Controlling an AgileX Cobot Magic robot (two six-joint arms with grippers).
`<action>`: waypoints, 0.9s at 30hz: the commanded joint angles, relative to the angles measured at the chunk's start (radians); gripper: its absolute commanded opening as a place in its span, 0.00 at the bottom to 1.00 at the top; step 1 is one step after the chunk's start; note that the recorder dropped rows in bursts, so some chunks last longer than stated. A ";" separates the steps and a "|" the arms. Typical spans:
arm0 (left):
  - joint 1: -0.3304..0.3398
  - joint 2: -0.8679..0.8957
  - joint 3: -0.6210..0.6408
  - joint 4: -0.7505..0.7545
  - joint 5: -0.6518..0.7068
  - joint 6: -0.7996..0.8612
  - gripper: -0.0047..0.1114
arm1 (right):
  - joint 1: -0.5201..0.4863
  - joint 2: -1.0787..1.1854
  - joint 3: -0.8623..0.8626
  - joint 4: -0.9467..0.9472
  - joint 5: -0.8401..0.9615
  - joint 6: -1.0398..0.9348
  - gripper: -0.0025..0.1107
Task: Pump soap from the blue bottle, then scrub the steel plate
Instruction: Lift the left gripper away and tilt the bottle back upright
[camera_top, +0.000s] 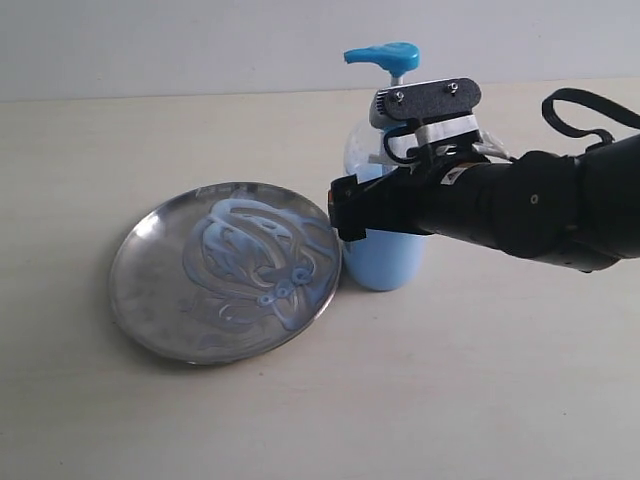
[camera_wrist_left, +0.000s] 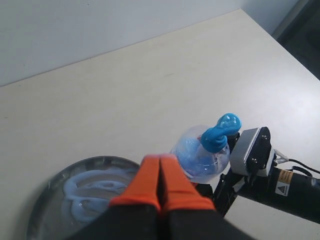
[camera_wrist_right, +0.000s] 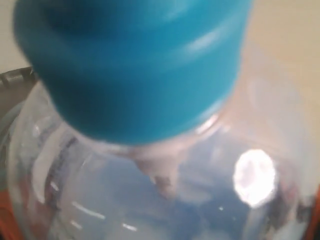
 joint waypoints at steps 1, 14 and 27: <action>0.002 -0.007 -0.005 0.006 0.011 0.008 0.04 | 0.003 -0.040 -0.005 0.000 0.023 -0.002 0.93; 0.002 -0.007 -0.005 0.006 0.043 0.008 0.04 | 0.003 -0.056 -0.004 0.346 0.054 -0.321 0.93; 0.002 -0.007 -0.005 0.006 0.043 0.008 0.04 | 0.003 -0.106 -0.002 0.545 0.127 -0.531 0.93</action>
